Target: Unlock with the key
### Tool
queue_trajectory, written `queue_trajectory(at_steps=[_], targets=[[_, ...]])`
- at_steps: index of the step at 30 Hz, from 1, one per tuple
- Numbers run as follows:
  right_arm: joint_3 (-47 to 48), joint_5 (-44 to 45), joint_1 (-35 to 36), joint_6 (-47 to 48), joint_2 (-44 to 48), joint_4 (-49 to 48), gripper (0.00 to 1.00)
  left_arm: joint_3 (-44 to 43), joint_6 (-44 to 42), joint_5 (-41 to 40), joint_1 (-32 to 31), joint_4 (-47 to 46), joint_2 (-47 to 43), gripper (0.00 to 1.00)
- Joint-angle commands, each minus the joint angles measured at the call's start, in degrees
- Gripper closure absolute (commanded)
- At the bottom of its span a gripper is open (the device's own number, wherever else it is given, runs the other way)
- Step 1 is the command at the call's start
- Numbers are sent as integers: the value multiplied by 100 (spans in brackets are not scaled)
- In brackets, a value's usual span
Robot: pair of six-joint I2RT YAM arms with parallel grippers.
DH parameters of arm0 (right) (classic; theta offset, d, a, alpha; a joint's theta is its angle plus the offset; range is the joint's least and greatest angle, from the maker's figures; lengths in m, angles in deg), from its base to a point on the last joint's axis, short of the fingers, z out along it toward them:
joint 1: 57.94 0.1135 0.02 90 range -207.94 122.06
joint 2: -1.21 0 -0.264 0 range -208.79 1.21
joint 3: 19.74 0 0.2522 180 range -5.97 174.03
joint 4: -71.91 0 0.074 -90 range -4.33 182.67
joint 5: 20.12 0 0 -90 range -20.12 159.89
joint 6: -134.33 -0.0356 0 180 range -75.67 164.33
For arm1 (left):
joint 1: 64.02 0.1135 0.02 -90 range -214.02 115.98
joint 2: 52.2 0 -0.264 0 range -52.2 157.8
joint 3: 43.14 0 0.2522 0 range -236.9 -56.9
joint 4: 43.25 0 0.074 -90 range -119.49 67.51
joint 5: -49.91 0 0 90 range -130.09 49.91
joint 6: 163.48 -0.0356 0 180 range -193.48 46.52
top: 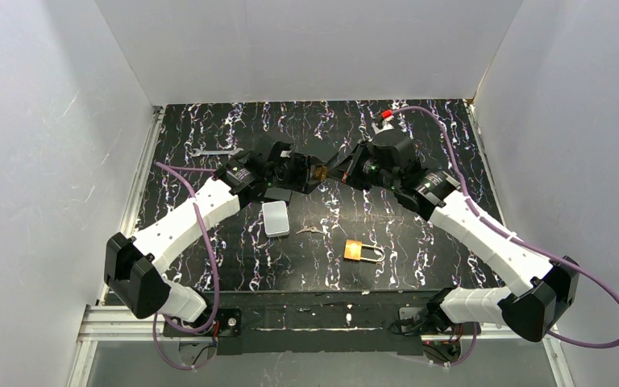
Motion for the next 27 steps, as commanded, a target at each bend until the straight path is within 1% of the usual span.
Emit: queue_trajectory(at_steps=[1,17,27], targets=[[45,-374,26,-583,-201,-262,99,-56,-125,327,-107,-700,-224,100],[-199,-550,-74,-1178,-291,-605,99,-122,-217,266,-110,-812,-249,100],[-565,-820,-165,-1714,-365,-1172,99,-162,-392,45,-102,-793,-279,100]])
